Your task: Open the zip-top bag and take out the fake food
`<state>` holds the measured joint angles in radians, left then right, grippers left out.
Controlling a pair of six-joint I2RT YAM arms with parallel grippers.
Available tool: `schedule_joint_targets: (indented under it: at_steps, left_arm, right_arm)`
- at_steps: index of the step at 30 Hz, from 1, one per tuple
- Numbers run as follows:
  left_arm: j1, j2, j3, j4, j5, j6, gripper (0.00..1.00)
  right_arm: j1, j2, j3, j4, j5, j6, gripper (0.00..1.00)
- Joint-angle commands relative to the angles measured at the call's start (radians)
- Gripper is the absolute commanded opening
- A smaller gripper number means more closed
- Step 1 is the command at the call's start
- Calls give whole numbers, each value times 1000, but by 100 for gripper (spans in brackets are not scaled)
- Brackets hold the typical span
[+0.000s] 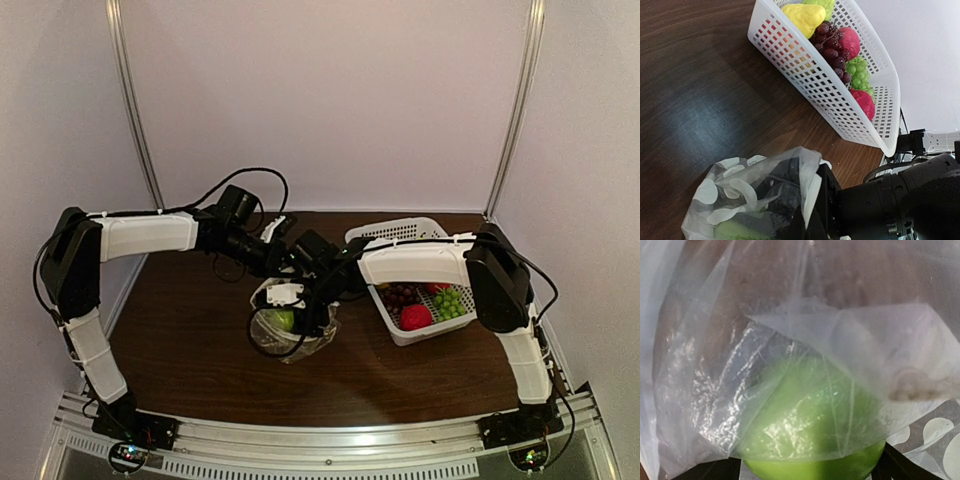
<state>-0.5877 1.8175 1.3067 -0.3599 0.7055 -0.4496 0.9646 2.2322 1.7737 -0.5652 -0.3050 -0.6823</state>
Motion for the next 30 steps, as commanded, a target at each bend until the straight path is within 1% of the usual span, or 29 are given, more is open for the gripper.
schedule_joint_targets:
  at_steps: [1,2,3,4,6,11,16,17,21,23,25,28,30]
  left_arm:
    - [-1,-3,-14,7,9,22,0]
    - [-1,-5,-15,7,8,22,0]
    - [-1,-6,-16,7,8,23,0]
    - [-1,-7,-17,6,8,22,0]
    - [-1,-8,-17,6,9,20,0]
    - [-1,-19,-24,6,10,19,0]
    - [-1,-23,-27,6,11,17,0]
    - [-1,-24,-27,5,10,17,0]
    - [-1,-25,-30,6,7,18,0]
    - [-1,-25,-30,1,2,23,0]
    - [2,-28,-34,-5,-7,29,0]
    - [15,-30,-34,-10,-10,36,0]
    - [25,-30,-27,-21,-12,43,0]
  right_arm:
    - [0,-12,31,35,-46,56,89]
    - [0,-1,41,27,-55,60,90]
    - [0,11,56,10,-70,61,97]
    - [0,22,73,-9,-90,62,99]
    - [0,29,84,-19,-124,75,100]
    - [-1,30,83,35,-113,125,100]
    - [-4,66,137,19,-135,158,100]
    - [-4,76,141,23,-128,163,98]
    - [-4,82,140,46,-78,185,84]
    - [-4,59,128,43,-67,180,75]
    - [-4,15,94,59,-50,177,69]
    - [-4,-73,27,89,-17,176,63]
    - [-4,-127,-13,98,17,176,61]
